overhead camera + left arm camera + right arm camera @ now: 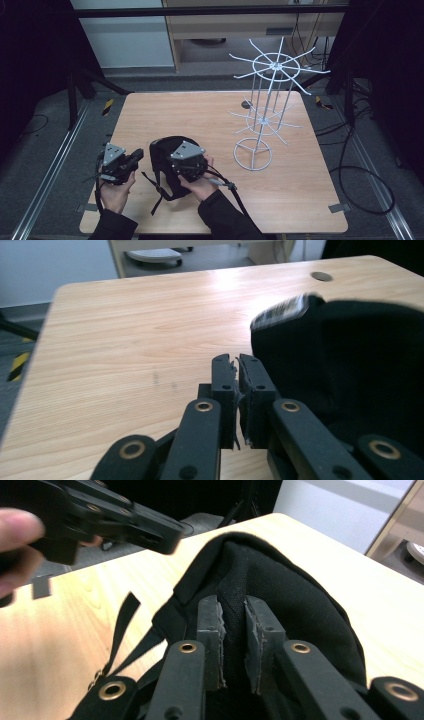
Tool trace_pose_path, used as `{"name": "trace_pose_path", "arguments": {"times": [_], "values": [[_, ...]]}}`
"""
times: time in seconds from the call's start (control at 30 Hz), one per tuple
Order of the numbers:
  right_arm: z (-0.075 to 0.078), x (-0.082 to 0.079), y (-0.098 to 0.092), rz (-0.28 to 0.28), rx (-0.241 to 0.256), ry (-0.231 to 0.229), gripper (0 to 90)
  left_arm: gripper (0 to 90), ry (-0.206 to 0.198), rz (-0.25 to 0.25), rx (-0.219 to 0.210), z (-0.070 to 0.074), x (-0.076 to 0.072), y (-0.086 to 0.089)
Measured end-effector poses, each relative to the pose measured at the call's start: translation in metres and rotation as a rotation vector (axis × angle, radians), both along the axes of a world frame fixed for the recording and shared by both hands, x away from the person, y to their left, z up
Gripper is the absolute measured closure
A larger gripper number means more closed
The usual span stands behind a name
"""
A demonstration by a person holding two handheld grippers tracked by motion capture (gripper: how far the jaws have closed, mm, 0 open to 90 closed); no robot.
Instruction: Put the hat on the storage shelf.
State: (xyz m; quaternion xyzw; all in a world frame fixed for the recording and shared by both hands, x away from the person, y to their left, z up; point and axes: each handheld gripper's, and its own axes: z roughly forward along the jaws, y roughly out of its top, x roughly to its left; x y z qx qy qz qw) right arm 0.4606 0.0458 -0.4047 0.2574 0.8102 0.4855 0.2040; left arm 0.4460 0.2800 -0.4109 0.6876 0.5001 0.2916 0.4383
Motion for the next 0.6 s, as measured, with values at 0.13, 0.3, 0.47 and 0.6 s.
{"name": "trace_pose_path", "arguments": {"times": [0.13, 0.3, 0.47, 0.6], "values": [[-0.006, 0.009, 0.018, 0.005, -0.021, 0.007, 72.5, 84.1, -0.015, 0.021, -0.01, 0.004, -0.003, 0.008], [-0.009, 0.014, 0.021, 0.011, 0.012, -0.011, 61.1, 82.0, -0.023, 0.028, -0.019, 0.006, -0.007, 0.013], [0.001, 0.012, 0.004, 0.008, 0.076, -0.043, 54.2, 78.4, -0.023, 0.031, -0.026, 0.008, -0.008, 0.013], [0.009, 0.011, -0.015, -0.021, 0.074, -0.061, 51.7, 74.4, -0.032, 0.016, -0.035, 0.011, -0.012, 0.012]]}}
